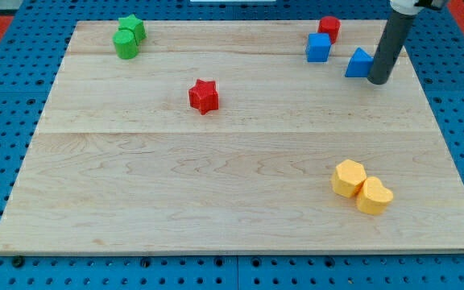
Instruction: Slide the red star to right and a bit up
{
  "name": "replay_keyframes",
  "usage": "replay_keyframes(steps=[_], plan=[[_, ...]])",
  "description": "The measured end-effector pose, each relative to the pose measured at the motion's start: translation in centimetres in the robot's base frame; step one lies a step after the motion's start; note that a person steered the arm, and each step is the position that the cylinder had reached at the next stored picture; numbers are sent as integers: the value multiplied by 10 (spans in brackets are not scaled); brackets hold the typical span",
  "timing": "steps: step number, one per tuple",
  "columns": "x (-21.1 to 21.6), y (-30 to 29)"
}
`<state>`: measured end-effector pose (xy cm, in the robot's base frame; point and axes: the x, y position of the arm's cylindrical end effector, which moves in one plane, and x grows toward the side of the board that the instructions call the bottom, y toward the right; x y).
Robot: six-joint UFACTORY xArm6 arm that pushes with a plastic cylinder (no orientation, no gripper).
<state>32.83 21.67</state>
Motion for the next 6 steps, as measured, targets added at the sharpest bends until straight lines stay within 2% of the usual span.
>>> replay_keyframes(steps=[1, 2, 3, 5, 6], plan=[[-24, -27], [-11, -37], [42, -95], [93, -300], [55, -303]])
